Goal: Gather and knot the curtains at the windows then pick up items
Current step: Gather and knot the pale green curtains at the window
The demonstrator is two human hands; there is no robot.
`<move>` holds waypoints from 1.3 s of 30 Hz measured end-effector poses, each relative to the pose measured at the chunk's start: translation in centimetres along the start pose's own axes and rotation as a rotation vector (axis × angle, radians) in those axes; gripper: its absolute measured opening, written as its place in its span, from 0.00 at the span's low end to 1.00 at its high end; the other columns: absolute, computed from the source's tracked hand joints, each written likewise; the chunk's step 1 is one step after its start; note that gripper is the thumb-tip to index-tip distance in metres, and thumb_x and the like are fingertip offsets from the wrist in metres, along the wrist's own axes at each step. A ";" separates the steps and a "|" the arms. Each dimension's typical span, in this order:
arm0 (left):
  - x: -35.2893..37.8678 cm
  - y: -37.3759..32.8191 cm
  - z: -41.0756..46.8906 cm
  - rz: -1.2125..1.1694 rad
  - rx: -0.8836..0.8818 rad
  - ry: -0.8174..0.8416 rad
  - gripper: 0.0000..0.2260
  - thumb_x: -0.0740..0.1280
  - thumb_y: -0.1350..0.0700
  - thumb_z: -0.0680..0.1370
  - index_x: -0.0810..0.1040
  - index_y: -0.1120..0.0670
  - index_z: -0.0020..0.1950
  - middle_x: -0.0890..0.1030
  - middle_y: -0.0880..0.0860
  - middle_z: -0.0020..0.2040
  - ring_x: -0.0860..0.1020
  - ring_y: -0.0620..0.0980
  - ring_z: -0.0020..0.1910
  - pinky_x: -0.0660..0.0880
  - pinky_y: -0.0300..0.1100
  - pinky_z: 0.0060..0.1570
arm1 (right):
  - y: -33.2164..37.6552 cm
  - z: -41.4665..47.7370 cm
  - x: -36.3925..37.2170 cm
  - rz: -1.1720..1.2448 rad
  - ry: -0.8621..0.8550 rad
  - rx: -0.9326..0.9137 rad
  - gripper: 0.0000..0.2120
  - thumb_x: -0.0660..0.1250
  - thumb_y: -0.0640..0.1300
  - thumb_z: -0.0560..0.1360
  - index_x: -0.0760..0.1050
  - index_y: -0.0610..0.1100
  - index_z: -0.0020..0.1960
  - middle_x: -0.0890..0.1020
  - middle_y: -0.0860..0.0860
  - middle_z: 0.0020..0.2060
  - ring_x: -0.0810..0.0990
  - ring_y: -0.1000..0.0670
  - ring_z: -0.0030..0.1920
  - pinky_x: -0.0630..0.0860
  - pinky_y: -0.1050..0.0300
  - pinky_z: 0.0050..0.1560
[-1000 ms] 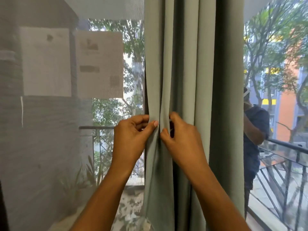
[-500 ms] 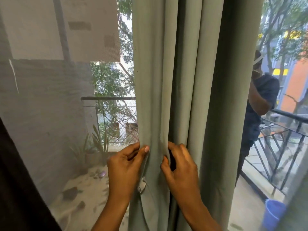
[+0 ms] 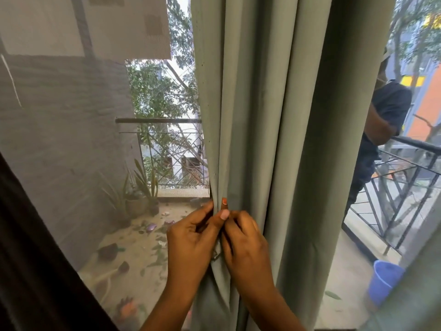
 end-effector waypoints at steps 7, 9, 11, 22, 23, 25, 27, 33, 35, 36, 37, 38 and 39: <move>-1.1 1.6 1.1 0.148 0.044 -0.071 0.08 0.72 0.60 0.74 0.84 0.53 0.53 0.85 0.41 0.42 0.83 0.37 0.42 0.79 0.33 0.45 | -2.5 -0.7 -3.4 0.113 -0.133 0.054 0.14 0.64 0.49 0.77 0.79 0.44 0.58 0.75 0.52 0.47 0.78 0.53 0.44 0.77 0.56 0.44; -1.1 1.2 1.1 0.213 0.090 -0.074 0.11 0.72 0.62 0.74 0.81 0.50 0.54 0.82 0.35 0.42 0.82 0.33 0.42 0.77 0.29 0.45 | -3.2 -0.3 -4.9 0.085 -0.239 0.139 0.17 0.65 0.50 0.75 0.74 0.46 0.63 0.73 0.52 0.51 0.78 0.53 0.46 0.79 0.55 0.44; -1.1 1.0 1.0 0.237 0.114 -0.071 0.11 0.71 0.61 0.75 0.79 0.48 0.54 0.79 0.29 0.40 0.81 0.31 0.41 0.76 0.26 0.45 | -3.8 0.9 -5.0 0.024 -0.225 0.206 0.25 0.67 0.52 0.74 0.65 0.49 0.68 0.71 0.49 0.58 0.78 0.50 0.52 0.80 0.53 0.49; -0.5 1.9 0.4 0.205 0.071 0.004 0.06 0.70 0.54 0.75 0.82 0.46 0.50 0.83 0.35 0.38 0.82 0.35 0.40 0.79 0.34 0.43 | -3.6 0.9 -4.0 -0.096 -0.179 0.094 0.16 0.64 0.42 0.76 0.73 0.41 0.63 0.80 0.46 0.46 0.80 0.49 0.43 0.80 0.54 0.43; -0.3 2.0 0.2 0.182 0.052 0.025 0.07 0.71 0.55 0.75 0.82 0.47 0.51 0.83 0.37 0.39 0.83 0.36 0.42 0.79 0.34 0.44 | -3.0 0.5 -4.0 -0.093 -0.184 0.068 0.15 0.64 0.43 0.76 0.74 0.41 0.62 0.79 0.47 0.44 0.79 0.51 0.41 0.79 0.57 0.42; 0.2 2.2 -0.2 0.152 0.026 0.064 0.08 0.71 0.58 0.75 0.82 0.49 0.53 0.85 0.42 0.43 0.83 0.38 0.43 0.79 0.35 0.45 | -2.0 -0.3 -3.7 -0.091 -0.186 0.032 0.14 0.64 0.42 0.76 0.76 0.41 0.61 0.79 0.47 0.42 0.78 0.52 0.40 0.77 0.60 0.40; 0.6 2.4 -0.4 0.117 -0.011 0.090 0.10 0.70 0.58 0.74 0.83 0.55 0.55 0.86 0.47 0.45 0.83 0.40 0.44 0.80 0.36 0.47 | -1.4 -0.8 -3.1 -0.086 -0.165 0.022 0.15 0.65 0.41 0.75 0.76 0.40 0.61 0.79 0.47 0.43 0.78 0.52 0.40 0.75 0.65 0.42; 0.7 2.1 -0.7 0.091 -0.020 0.122 0.08 0.70 0.60 0.75 0.82 0.52 0.53 0.84 0.39 0.44 0.83 0.38 0.43 0.77 0.30 0.44 | -1.0 -1.7 -2.1 -0.090 -0.108 0.031 0.16 0.61 0.44 0.76 0.77 0.41 0.60 0.79 0.48 0.43 0.77 0.53 0.39 0.70 0.69 0.42; 0.6 1.9 -0.7 0.080 -0.025 0.126 0.08 0.69 0.56 0.75 0.82 0.51 0.53 0.84 0.39 0.44 0.83 0.38 0.43 0.76 0.29 0.43 | -0.9 -1.8 -2.0 -0.101 -0.098 0.022 0.16 0.61 0.44 0.75 0.78 0.41 0.59 0.79 0.48 0.42 0.77 0.53 0.38 0.70 0.69 0.42; 0.6 1.7 -0.8 0.071 -0.030 0.127 0.09 0.68 0.54 0.74 0.82 0.49 0.53 0.84 0.38 0.44 0.83 0.38 0.43 0.76 0.29 0.43 | -0.9 -1.8 -1.9 -0.095 -0.095 0.021 0.15 0.61 0.44 0.76 0.78 0.41 0.59 0.79 0.48 0.42 0.77 0.53 0.38 0.69 0.70 0.42; 0.7 1.5 -0.8 0.070 -0.025 0.134 0.08 0.67 0.52 0.74 0.82 0.46 0.51 0.84 0.37 0.43 0.83 0.38 0.43 0.76 0.30 0.43 | -1.0 -1.8 -1.8 -0.086 -0.091 0.020 0.15 0.60 0.44 0.76 0.79 0.41 0.58 0.79 0.48 0.42 0.77 0.54 0.38 0.69 0.70 0.42; 0.9 1.3 -1.0 0.085 -0.016 0.145 0.07 0.67 0.51 0.73 0.81 0.43 0.50 0.84 0.38 0.41 0.83 0.38 0.42 0.77 0.31 0.42 | -1.1 -1.8 -1.8 -0.079 -0.083 0.015 0.15 0.60 0.45 0.76 0.79 0.41 0.57 0.79 0.48 0.42 0.77 0.54 0.38 0.70 0.70 0.42; 1.0 1.2 -1.1 0.091 -0.014 0.154 0.06 0.67 0.50 0.73 0.81 0.42 0.48 0.85 0.39 0.40 0.83 0.40 0.40 0.79 0.34 0.41 | -1.3 -1.8 -1.7 -0.076 -0.073 0.007 0.14 0.61 0.45 0.76 0.79 0.41 0.56 0.79 0.48 0.42 0.76 0.54 0.39 0.71 0.69 0.42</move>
Point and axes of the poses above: each hand's wrist, its own z-axis towards the middle knuckle, its own x-axis out of the palm, y = z × x, the point moved 7 cm from there along z, towards the middle knuckle
